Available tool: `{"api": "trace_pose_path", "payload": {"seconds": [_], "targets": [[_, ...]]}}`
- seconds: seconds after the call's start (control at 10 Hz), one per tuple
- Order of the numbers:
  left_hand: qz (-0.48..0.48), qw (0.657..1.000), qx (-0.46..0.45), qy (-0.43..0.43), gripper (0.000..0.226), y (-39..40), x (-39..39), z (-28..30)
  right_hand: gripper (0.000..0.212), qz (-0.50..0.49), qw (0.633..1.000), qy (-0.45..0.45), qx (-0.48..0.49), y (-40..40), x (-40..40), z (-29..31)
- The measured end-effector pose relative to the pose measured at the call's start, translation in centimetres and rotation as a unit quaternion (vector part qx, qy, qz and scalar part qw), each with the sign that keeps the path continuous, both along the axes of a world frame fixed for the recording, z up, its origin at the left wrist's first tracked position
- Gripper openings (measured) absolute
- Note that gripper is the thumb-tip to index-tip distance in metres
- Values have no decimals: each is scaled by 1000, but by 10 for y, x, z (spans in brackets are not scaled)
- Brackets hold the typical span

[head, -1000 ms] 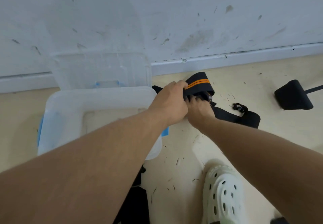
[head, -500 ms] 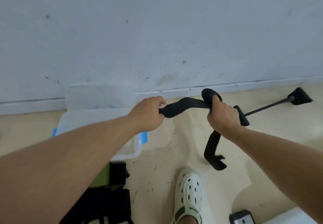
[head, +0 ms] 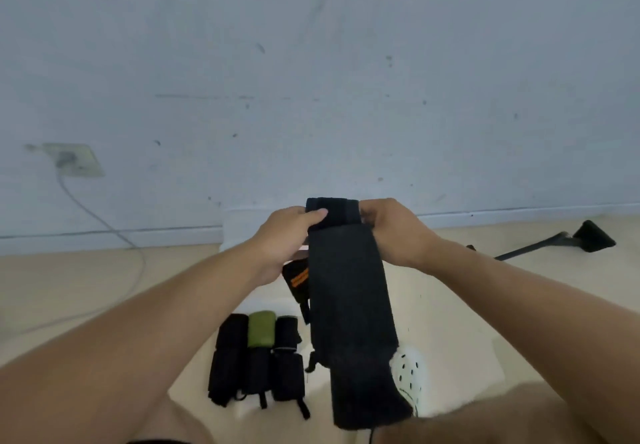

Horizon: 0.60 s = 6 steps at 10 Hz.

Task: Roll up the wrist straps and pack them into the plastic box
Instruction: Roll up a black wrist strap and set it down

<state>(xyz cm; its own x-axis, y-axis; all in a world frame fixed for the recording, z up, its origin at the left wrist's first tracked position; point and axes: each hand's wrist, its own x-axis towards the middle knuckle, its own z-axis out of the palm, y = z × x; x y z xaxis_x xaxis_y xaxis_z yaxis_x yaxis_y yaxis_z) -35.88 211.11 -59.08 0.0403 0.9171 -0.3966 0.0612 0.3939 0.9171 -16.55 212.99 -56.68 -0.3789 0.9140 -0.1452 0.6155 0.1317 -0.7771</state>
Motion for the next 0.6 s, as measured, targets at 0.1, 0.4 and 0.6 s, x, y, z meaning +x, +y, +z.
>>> {"api": "trace_pose_path", "payload": {"seconds": [0.1,0.4,0.6], "targets": [[39,999,17,-24,15,-17,-8,4,16,-58,998,29,-24,-17,-10,-7],[105,994,36,-8,12,-22,-31,-4,34,-69,984,155,62,-23,-51,-29],[92,991,63,80,7,-6,-38,-16,38,-528,835,25,-151,-32,-52,-6]]}}
